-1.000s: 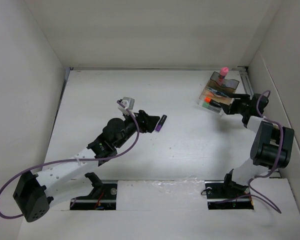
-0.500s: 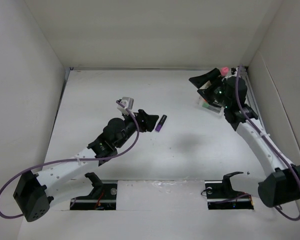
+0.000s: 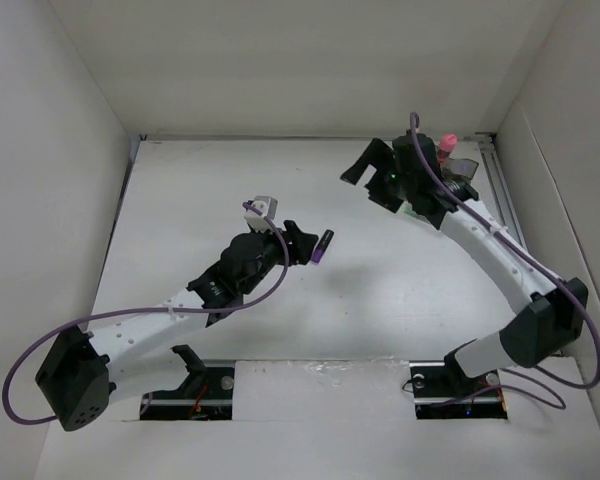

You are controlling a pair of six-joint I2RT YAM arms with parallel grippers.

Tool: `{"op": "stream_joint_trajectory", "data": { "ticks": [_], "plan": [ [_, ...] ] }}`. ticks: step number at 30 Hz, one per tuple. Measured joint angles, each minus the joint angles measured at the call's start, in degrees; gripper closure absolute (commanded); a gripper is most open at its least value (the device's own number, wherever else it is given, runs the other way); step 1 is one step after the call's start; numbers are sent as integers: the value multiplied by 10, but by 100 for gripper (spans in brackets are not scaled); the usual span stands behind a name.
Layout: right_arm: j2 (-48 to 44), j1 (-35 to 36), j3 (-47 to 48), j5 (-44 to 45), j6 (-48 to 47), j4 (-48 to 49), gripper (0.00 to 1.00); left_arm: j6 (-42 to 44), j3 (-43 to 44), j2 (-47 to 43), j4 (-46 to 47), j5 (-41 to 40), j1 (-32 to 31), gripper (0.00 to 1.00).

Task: Sort the stationery into containers
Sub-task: Pick up the pen from the center of the board.

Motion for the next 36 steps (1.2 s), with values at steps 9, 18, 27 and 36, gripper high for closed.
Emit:
{"op": "stream_joint_trajectory", "data": {
  "ticks": [9,18,27,36],
  "plan": [
    [-111,9,-119,-89,12,174,46,5,0,1,-6,-36,0,40],
    [69,150,-50,55,16,112,100,5,0,-48,-38,-104,0,42],
    [258,208,40,217,67,18,51,4,0,-98,-42,-139,3,42],
    [314,211,79,275,107,-54,41,0,-2,-129,-48,-142,3,42]
  ]
}}
